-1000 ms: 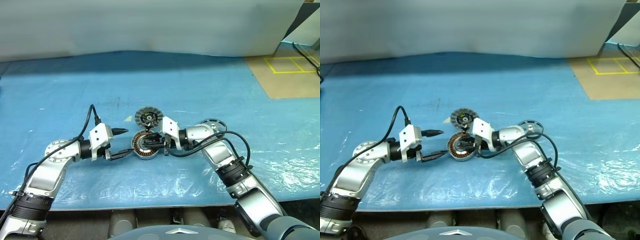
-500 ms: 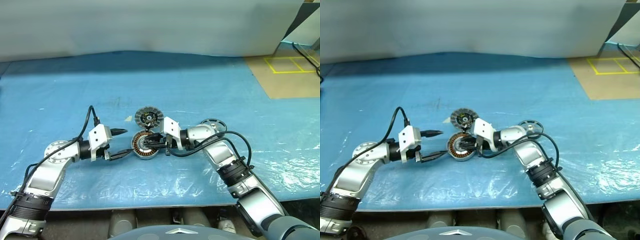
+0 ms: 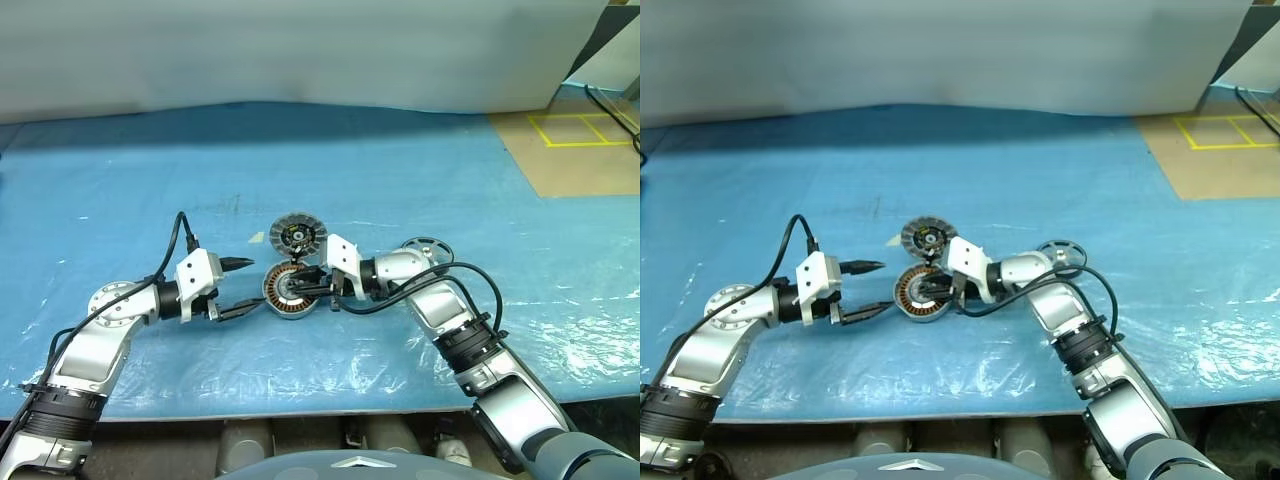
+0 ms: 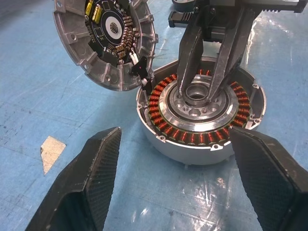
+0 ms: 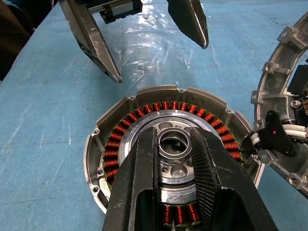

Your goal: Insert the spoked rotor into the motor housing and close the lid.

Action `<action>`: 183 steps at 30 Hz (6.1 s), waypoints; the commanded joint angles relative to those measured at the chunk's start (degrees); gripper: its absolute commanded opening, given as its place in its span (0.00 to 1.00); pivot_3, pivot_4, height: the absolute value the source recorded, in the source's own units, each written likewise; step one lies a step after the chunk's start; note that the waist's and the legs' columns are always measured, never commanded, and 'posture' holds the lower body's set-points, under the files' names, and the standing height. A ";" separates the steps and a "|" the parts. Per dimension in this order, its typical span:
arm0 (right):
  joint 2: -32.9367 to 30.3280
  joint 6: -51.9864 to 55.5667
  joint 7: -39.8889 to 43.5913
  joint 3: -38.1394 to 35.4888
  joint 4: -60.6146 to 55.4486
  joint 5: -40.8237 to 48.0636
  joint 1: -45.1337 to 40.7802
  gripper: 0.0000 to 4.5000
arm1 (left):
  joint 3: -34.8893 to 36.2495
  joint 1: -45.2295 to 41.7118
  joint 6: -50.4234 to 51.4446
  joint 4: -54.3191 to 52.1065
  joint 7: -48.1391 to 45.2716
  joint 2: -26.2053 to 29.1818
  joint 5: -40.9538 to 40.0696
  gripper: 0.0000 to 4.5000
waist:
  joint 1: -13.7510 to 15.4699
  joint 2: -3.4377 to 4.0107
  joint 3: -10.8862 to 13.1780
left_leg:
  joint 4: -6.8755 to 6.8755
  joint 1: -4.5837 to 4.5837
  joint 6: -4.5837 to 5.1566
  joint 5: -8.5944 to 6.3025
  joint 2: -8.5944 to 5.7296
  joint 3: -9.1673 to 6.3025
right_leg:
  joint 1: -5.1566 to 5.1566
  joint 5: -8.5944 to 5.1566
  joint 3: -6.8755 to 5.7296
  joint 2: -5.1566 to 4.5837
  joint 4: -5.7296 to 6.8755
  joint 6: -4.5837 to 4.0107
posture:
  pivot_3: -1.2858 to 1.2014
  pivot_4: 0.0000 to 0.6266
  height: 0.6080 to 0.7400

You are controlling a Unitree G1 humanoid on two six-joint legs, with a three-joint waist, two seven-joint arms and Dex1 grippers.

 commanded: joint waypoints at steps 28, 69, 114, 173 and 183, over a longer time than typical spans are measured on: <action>0.83 -0.79 1.08 -1.57 -2.27 2.94 0.10 0.88 | 1.02 -0.25 -0.76 -0.86 -0.36 0.88 -0.14 0.83 | 0.00 -0.01 0.00 | 0.02 0.01 -0.01 0.00 0.00 0.00 | 0.01 0.00 0.00 0.00 0.03 0.00 | 0.52 0.24 1.00; -0.11 -1.70 0.04 0.30 0.90 -0.93 -1.60 0.01 | 1.06 -0.18 -2.71 0.44 0.66 0.50 1.04 0.83 | 0.02 -0.01 0.00 | 0.02 0.01 -0.03 -0.01 0.00 -0.01 | 0.01 0.00 0.00 0.00 0.03 0.00 | 0.52 0.24 1.00; -0.18 -3.45 3.85 -1.07 1.52 1.54 -3.91 0.01 | 0.75 0.25 -5.43 3.52 -0.02 0.10 1.43 0.83 | 0.01 -0.01 -0.01 | 0.05 0.13 -0.10 0.05 0.02 0.00 | 0.15 -0.08 0.01 -0.01 0.04 -0.15 | 0.52 0.24 1.00; -2.83 -0.01 4.22 0.76 -0.84 -1.04 -2.99 0.01 | 0.48 0.50 -3.30 0.79 0.35 -0.12 1.42 0.83 | 0.03 -0.01 -0.01 | 0.04 0.11 -0.13 0.03 0.02 0.00 | 0.14 -0.03 0.02 -0.01 0.00 -0.06 | 0.52 0.24 1.00; -4.04 0.02 4.23 1.89 -1.60 -3.12 -2.39 0.01 | 0.52 0.33 -3.49 1.17 0.18 -0.05 1.48 0.83 | 0.04 -0.01 -0.01 | 0.04 0.11 -0.14 0.02 0.01 0.00 | 0.14 -0.03 0.02 -0.01 0.00 -0.05 | 0.52 0.24 1.00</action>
